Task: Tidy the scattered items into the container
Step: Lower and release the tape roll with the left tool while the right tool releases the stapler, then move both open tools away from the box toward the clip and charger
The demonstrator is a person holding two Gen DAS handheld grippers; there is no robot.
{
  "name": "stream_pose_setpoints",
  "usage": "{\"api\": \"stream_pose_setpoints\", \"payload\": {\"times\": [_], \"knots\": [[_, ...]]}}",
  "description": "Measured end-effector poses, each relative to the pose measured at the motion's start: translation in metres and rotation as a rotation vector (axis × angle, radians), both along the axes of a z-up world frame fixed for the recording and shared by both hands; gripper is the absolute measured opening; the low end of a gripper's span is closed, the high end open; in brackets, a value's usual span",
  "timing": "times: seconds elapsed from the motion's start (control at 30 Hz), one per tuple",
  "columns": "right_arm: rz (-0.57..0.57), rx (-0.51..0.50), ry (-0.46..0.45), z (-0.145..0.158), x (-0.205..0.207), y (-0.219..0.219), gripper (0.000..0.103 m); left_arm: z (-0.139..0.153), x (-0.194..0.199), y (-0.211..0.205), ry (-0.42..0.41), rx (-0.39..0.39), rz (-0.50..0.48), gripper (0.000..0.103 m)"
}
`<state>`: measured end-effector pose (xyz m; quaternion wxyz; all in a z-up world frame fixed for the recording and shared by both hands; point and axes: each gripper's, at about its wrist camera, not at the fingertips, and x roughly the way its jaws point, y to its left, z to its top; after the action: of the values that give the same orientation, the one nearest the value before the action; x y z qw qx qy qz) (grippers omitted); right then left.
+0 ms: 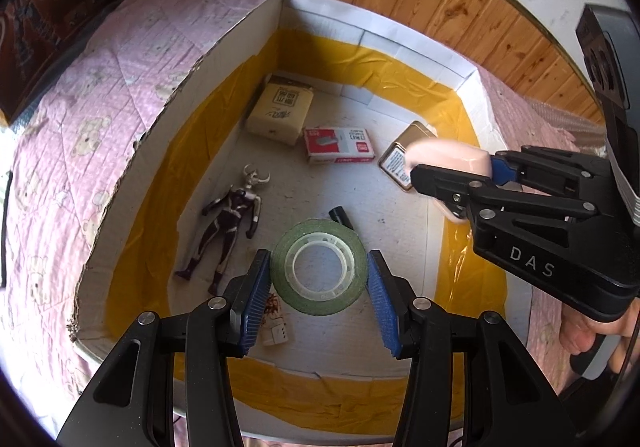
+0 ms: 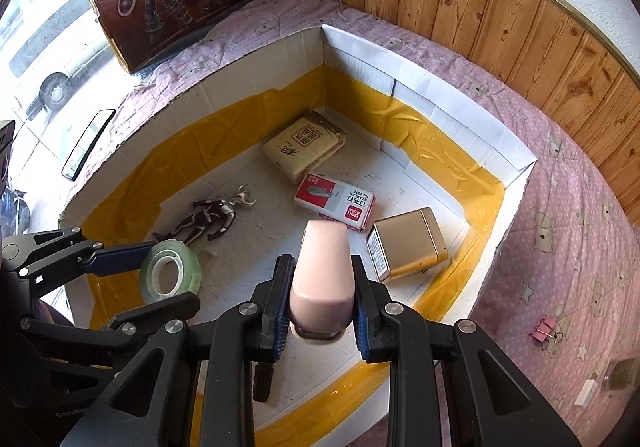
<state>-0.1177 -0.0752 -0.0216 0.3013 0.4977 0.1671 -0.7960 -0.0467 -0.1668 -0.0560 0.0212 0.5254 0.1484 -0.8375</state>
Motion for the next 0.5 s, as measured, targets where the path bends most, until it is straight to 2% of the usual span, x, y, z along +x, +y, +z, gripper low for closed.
{"api": "stream_pose_setpoints", "payload": {"times": [0.5], "knots": [[-0.052, -0.036, -0.006, 0.011, 0.007, 0.014, 0.028, 0.002, 0.001, -0.006, 0.004, 0.058, 0.028, 0.053]]}}
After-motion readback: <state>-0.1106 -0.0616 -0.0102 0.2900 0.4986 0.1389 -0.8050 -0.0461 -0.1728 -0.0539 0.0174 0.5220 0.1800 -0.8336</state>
